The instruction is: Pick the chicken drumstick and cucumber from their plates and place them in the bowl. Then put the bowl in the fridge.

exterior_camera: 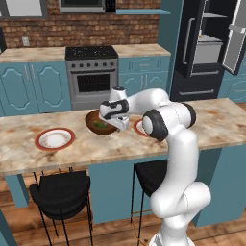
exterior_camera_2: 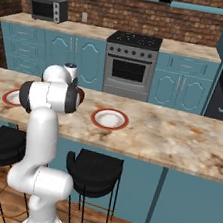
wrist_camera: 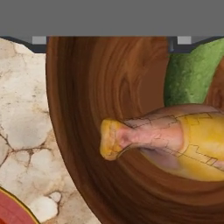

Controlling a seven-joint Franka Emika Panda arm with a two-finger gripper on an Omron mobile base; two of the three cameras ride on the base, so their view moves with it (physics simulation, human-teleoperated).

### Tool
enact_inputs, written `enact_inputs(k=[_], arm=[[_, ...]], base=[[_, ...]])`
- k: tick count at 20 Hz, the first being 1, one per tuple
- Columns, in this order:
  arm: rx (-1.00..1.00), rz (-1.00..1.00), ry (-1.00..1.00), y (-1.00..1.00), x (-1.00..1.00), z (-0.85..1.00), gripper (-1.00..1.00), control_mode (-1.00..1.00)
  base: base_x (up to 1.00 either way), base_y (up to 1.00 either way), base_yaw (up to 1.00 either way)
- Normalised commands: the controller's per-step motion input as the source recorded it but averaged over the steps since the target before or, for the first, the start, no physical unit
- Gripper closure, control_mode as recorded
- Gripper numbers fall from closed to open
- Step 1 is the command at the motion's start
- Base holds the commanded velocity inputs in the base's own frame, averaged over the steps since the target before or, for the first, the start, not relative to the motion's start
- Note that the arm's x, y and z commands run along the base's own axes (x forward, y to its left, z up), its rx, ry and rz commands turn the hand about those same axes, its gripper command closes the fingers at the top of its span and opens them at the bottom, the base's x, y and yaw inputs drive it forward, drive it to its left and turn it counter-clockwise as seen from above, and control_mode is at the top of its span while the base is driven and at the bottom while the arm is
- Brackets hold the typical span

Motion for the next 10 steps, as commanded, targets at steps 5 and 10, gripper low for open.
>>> enact_inputs(k=[5, 10], arm=[[0.0, -0.06, 0.0, 0.06, -0.01, -0.24, 1.0, -1.0], [0.01, -0.01, 0.0, 0.07, -0.03, 0.02, 1.0, -1.0]], base=[[0.0, 0.0, 0.0], [0.0, 0.0, 0.0]])
